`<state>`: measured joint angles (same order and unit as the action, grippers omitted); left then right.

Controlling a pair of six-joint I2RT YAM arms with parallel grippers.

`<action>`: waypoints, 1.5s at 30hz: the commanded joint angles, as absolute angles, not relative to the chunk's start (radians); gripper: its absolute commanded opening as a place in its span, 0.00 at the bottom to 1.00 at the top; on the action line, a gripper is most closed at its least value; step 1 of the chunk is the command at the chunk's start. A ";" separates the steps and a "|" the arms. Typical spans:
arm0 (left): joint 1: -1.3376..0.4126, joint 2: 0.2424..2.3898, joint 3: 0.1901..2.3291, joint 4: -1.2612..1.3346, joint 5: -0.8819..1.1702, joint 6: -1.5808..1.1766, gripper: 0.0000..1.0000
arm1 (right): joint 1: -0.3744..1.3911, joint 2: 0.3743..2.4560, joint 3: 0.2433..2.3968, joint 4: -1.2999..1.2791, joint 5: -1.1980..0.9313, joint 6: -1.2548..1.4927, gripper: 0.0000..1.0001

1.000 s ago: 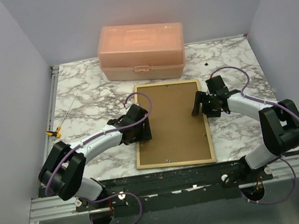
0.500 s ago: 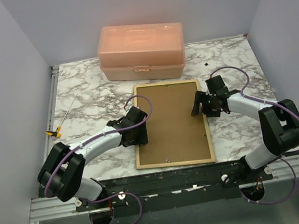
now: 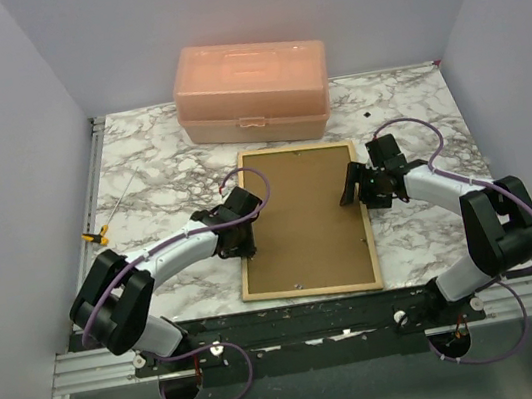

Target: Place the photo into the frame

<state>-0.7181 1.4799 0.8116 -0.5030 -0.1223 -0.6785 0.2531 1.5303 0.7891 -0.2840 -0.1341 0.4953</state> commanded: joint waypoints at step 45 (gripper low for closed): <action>-0.631 1.326 0.686 -0.349 0.082 -0.721 0.00 | 0.259 1.520 0.756 -0.369 -0.169 0.473 0.78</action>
<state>-0.6170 1.3899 0.6964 -0.3756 0.0341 -0.7444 0.2531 1.5146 0.7818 -0.2871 -0.1345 0.4702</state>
